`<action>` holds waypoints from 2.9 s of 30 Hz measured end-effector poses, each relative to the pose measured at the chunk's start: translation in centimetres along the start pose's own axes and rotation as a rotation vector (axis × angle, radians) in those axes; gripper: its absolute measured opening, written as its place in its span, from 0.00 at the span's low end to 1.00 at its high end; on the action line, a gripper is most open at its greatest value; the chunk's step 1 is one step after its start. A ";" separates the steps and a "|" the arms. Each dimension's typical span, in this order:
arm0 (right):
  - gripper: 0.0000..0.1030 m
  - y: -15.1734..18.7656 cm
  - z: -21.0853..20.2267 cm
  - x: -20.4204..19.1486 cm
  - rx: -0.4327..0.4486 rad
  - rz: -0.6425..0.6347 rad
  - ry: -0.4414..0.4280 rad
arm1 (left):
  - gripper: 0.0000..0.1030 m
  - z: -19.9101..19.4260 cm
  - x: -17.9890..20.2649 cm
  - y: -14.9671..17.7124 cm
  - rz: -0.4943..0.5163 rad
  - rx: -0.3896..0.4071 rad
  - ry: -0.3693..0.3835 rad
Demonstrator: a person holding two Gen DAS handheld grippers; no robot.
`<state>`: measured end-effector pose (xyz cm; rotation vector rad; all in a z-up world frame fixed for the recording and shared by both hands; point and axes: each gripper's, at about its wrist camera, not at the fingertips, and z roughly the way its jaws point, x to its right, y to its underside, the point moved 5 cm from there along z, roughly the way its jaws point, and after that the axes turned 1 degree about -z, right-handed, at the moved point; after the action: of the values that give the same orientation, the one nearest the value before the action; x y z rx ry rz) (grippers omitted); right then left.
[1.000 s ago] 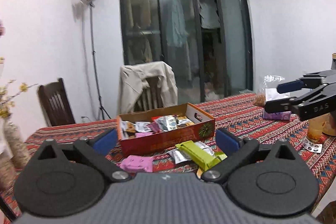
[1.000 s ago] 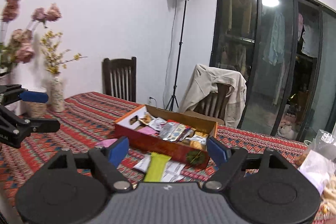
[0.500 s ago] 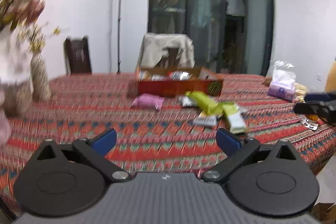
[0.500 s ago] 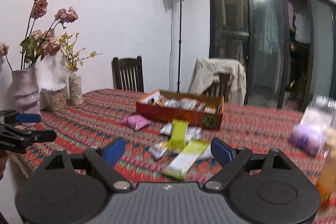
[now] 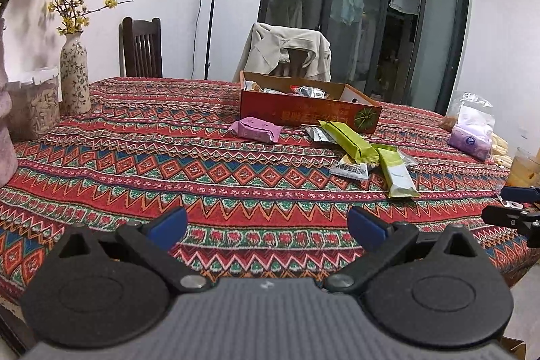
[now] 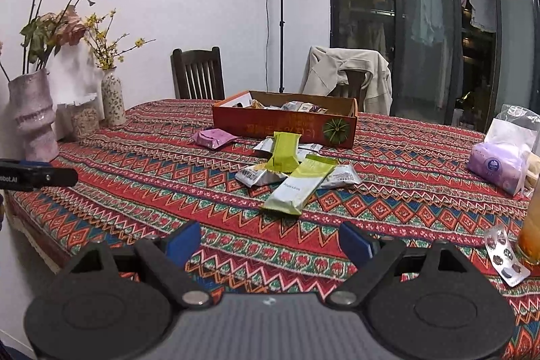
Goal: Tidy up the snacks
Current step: 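Move both tools back toward the snack pile, then grasp pink packet with left tool while right tool grasps green-white bar packet, then carry the pink packet and green bar over the cardboard box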
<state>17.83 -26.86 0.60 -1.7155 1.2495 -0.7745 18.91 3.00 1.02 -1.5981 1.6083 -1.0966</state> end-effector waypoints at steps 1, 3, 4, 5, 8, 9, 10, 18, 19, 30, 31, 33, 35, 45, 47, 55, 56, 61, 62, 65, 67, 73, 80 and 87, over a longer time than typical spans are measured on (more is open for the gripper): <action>0.86 -0.2 0.2 0.1 0.001 0.002 -0.004 | 1.00 0.5 0.0 -0.2 0.002 -0.005 0.000; 0.86 -0.5 0.9 0.3 -0.003 0.006 -0.011 | 1.00 1.4 0.1 -0.5 0.006 -0.016 -0.001; 0.86 -0.6 1.5 0.4 -0.007 0.007 -0.011 | 1.00 1.8 0.0 -0.6 0.007 -0.020 0.000; 0.86 -0.7 1.9 0.5 -0.011 0.007 -0.009 | 1.00 2.3 0.0 -0.7 0.007 -0.026 0.001; 0.86 -1.1 3.4 0.9 -0.026 0.012 -0.006 | 1.00 3.9 -0.1 -1.4 0.004 -0.037 0.007; 0.86 -1.2 3.9 1.0 -0.028 0.017 -0.007 | 1.00 4.4 -0.1 -1.7 0.003 -0.040 0.009; 0.86 -1.4 4.5 1.3 -0.029 0.023 -0.009 | 1.00 5.1 -0.1 -1.9 0.003 -0.042 0.011; 0.86 -2.8 9.8 2.5 -0.052 0.058 -0.011 | 1.00 11.4 -0.3 -4.8 0.027 -0.056 0.025; 0.85 -2.9 10.8 2.7 -0.056 0.061 -0.007 | 1.00 12.6 -0.3 -5.4 0.034 -0.058 0.021; 0.71 -3.6 19.2 3.5 -0.138 0.029 0.057 | 1.00 27.4 -1.5 -10.5 0.062 -0.119 0.068; 0.66 -3.6 19.6 3.4 -0.149 0.023 0.058 | 1.00 28.3 -1.6 -10.6 0.058 -0.131 0.074; 0.62 -3.5 20.3 3.3 -0.165 0.013 0.061 | 1.00 30.1 -1.7 -10.6 0.066 -0.149 0.087; 0.53 -3.6 20.7 3.4 -0.174 0.001 0.071 | 1.00 31.7 -2.0 -10.3 0.073 -0.170 0.070; 0.38 -3.0 21.0 5.4 -0.214 0.028 0.099 | 0.63 30.4 -2.1 -9.4 0.072 -0.214 0.086; 0.36 -3.0 20.8 5.2 -0.217 0.025 0.078 | 0.62 28.8 -1.9 -8.7 0.062 -0.225 0.098; 0.35 -2.4 16.7 4.3 -0.194 0.035 0.031 | 0.61 18.3 -0.7 -5.1 -0.056 -0.162 0.158; 0.35 -2.3 16.0 4.3 -0.187 0.038 0.032 | 0.61 17.1 -0.6 -4.6 -0.075 -0.155 0.162; 0.35 -2.5 12.6 4.0 -0.141 0.042 0.041 | 0.61 12.0 0.0 -3.2 -0.106 -0.126 0.160; 0.35 -2.6 11.9 3.9 -0.131 0.044 0.037 | 0.61 11.2 0.0 -3.1 -0.104 -0.120 0.157; 0.35 -2.7 10.0 3.4 -0.103 0.043 0.031 | 0.61 8.9 0.1 -3.0 -0.100 -0.094 0.146; 0.35 -2.8 8.8 3.2 -0.080 0.044 0.030 | 0.61 7.7 0.1 -3.0 -0.098 -0.080 0.145; 0.35 -3.0 6.1 2.2 -0.036 0.044 0.025 | 0.61 5.0 0.4 -3.4 -0.078 -0.033 0.152; 0.35 -4.7 4.5 2.1 0.010 0.028 0.036 | 0.61 4.9 0.5 -6.7 -0.050 0.027 0.204; 0.35 -10.6 6.2 4.4 0.087 0.015 0.019 | 0.62 9.6 0.2 -14.3 -0.001 0.070 0.262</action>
<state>28.92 -27.89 7.32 -1.6310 1.2226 -0.8262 34.12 2.60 9.05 -1.4573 1.7126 -1.3947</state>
